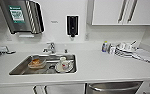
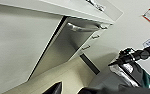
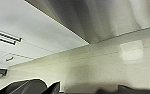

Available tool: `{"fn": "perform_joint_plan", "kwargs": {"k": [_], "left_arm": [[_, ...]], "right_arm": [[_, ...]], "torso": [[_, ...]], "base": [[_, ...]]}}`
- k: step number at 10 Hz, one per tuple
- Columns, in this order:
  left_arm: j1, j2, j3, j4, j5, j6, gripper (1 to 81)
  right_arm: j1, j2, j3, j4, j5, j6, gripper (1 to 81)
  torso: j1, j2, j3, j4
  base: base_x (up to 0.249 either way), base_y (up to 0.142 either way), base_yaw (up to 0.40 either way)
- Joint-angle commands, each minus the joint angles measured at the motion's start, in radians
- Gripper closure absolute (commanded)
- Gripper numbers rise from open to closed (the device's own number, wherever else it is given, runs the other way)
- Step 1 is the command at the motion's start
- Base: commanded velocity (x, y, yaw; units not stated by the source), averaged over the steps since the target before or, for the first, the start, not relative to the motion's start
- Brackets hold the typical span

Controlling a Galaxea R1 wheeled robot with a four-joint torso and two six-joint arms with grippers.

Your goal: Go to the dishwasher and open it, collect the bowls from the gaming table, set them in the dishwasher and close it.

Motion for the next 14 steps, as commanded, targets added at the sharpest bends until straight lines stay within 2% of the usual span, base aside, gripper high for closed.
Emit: {"fn": "perform_joint_plan", "kwargs": {"k": [1, 2, 3, 5, 8, 10, 11, 12, 14], "left_arm": [[-0.085, -0.039, 0.017, -0.007, 0.010, 0.002, 1.0], [-0.087, -0.039, 0.011, -0.007, 0.010, 0.002, 1.0], [-0.087, -0.038, 0.008, -0.005, 0.003, 0.003, 1.0], [-0.093, -0.036, 0.015, 0.007, -0.016, 0.003, 1.0], [-0.151, -0.032, 0.037, 0.009, -0.013, 0.002, 1.0], [-0.163, -0.018, 0.043, 0.009, -0.008, 0.002, 1.0], [-0.163, -0.012, 0.043, 0.009, -0.008, 0.002, 1.0], [-0.163, -0.002, 0.040, 0.009, -0.008, 0.002, 1.0], [-0.163, 0.016, 0.037, 0.009, -0.006, 0.002, 1.0]], "right_arm": [[0.097, -0.058, 0.037, 0.011, -0.017, 0.001, 1.0], [0.105, -0.060, 0.043, 0.011, -0.011, 0.001, 1.0], [0.136, -0.069, 0.058, 0.022, -0.012, 0.004, 1.0], [0.199, -0.098, 0.087, 0.045, -0.024, 0.057, 1.0], [0.332, -0.123, 0.118, 0.045, -0.170, 0.195, 1.0], [0.416, -0.110, 0.127, 0.046, -0.241, 0.254, 1.0], [0.465, -0.097, 0.123, 0.046, -0.297, 0.286, 1.0], [0.499, -0.070, 0.109, 0.048, -0.371, 0.351, 1.0], [0.536, -0.051, 0.079, 0.045, -0.384, 0.509, 1.0]], "torso": [[0.000, 0.000, 0.004, 0.000], [0.001, 0.000, -0.022, 0.000], [0.002, 0.000, -0.029, 0.000], [0.002, 0.000, -0.037, 0.000], [0.002, 0.000, -0.038, 0.000], [0.002, 0.000, -0.038, 0.000], [0.002, 0.000, -0.038, 0.000], [0.002, 0.000, -0.038, 0.000], [0.002, 0.000, -0.038, 0.000]], "base": [[0.000, 0.000, 0.000], [0.000, 0.000, 0.000], [0.000, 0.000, 0.000], [0.000, 0.000, 0.000], [0.000, 0.000, 0.000], [0.000, 0.000, 0.000], [0.000, 0.000, 0.000], [0.000, 0.000, 0.000], [0.000, 0.000, 0.000]]}}
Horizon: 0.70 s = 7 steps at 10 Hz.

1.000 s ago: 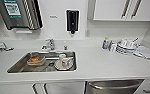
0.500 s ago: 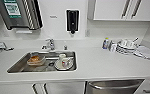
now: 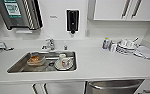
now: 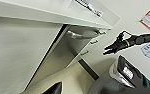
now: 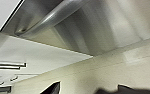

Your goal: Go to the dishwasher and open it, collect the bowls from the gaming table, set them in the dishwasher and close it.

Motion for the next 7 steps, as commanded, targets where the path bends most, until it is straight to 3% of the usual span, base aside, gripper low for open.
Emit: {"fn": "perform_joint_plan", "kwargs": {"k": [1, 2, 4, 7], "left_arm": [[-0.082, -0.020, 0.039, 0.006, 0.012, 0.002, 1.0], [-0.082, -0.016, 0.039, 0.006, 0.011, 0.002, 1.0], [-0.081, -0.005, 0.039, 0.008, 0.008, 0.002, 1.0], [-0.082, -0.002, 0.039, 0.011, 0.008, 0.004, 1.0]], "right_arm": [[0.156, -0.012, -0.057, 0.021, -0.085, 0.243, 1.0], [0.173, 0.005, -0.086, 0.028, -0.087, 0.338, 1.0], [0.216, 0.054, -0.139, 0.047, -0.088, 0.448, 1.0], [0.323, 0.060, -0.186, 0.174, -0.147, 0.493, 1.0]], "torso": [[0.000, 0.000, 0.000, 0.000], [0.000, 0.000, 0.000, 0.000], [0.000, 0.000, 0.000, 0.000], [0.000, 0.000, 0.000, 0.000]], "base": [[0.000, 0.000, 0.000], [0.000, 0.000, 0.000], [0.000, 0.000, 0.000], [0.000, 0.000, 0.000]]}}
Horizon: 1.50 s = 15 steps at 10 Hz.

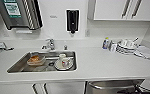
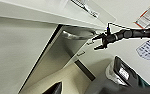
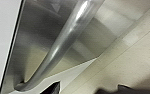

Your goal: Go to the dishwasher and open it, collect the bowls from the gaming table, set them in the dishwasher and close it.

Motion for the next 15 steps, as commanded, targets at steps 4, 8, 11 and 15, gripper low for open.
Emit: {"fn": "perform_joint_plan", "kwargs": {"k": [4, 8, 11, 15], "left_arm": [[-0.082, -0.024, 0.036, 0.011, 0.010, 0.003, 1.0], [-0.082, -0.022, 0.036, 0.011, 0.008, 0.003, 1.0], [-0.082, -0.021, 0.033, 0.011, 0.010, 0.003, 1.0], [-0.081, -0.013, 0.020, 0.009, 0.010, 0.003, 1.0]], "right_arm": [[0.197, -0.046, -0.102, 0.163, -0.097, 0.054, 1.0], [0.168, 0.005, -0.222, 0.177, -0.099, 0.057, 1.0], [0.181, 0.057, -0.285, 0.189, -0.128, 0.056, 1.0], [0.131, 0.102, -0.335, 0.180, -0.128, 0.054, 1.0]], "torso": [[0.000, 0.000, 0.000, 0.000], [0.000, 0.000, 0.000, 0.000], [0.000, 0.000, 0.000, 0.000], [0.001, 0.000, 0.000, 0.000]], "base": [[0.000, 0.000, 0.000], [0.000, 0.000, 0.000], [0.000, 0.000, 0.000], [0.000, 0.000, 0.000]]}}
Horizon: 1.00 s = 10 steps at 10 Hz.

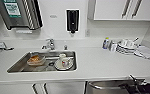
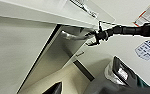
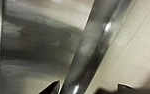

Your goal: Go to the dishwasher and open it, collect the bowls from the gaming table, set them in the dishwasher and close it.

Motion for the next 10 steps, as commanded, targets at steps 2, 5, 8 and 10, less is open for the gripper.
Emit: {"fn": "perform_joint_plan", "kwargs": {"k": [2, 5, 8, 10], "left_arm": [[-0.082, -0.015, 0.018, 0.010, 0.010, 0.003, 1.0], [-0.082, 0.002, 0.015, 0.010, 0.011, 0.006, 1.0], [-0.082, 0.002, 0.015, 0.010, 0.008, 0.006, 1.0], [-0.082, 0.004, 0.015, 0.010, 0.008, 0.006, 1.0]], "right_arm": [[0.040, -0.062, -0.012, -0.001, -0.059, -0.007, 1.0], [0.029, -0.088, -0.012, -0.019, -0.155, -0.007, 1.0], [0.030, -0.084, -0.018, -0.059, -0.241, -0.004, 1.0], [0.017, -0.076, -0.020, -0.093, -0.266, -0.001, 1.0]], "torso": [[0.000, 0.000, 0.000, 0.000], [0.000, 0.000, 0.000, 0.000], [0.000, 0.000, 0.000, 0.000], [0.000, 0.000, 0.000, 0.000]], "base": [[0.000, 0.000, 0.000], [0.000, 0.000, 0.000], [0.000, 0.000, 0.000], [0.000, 0.000, 0.000]]}}
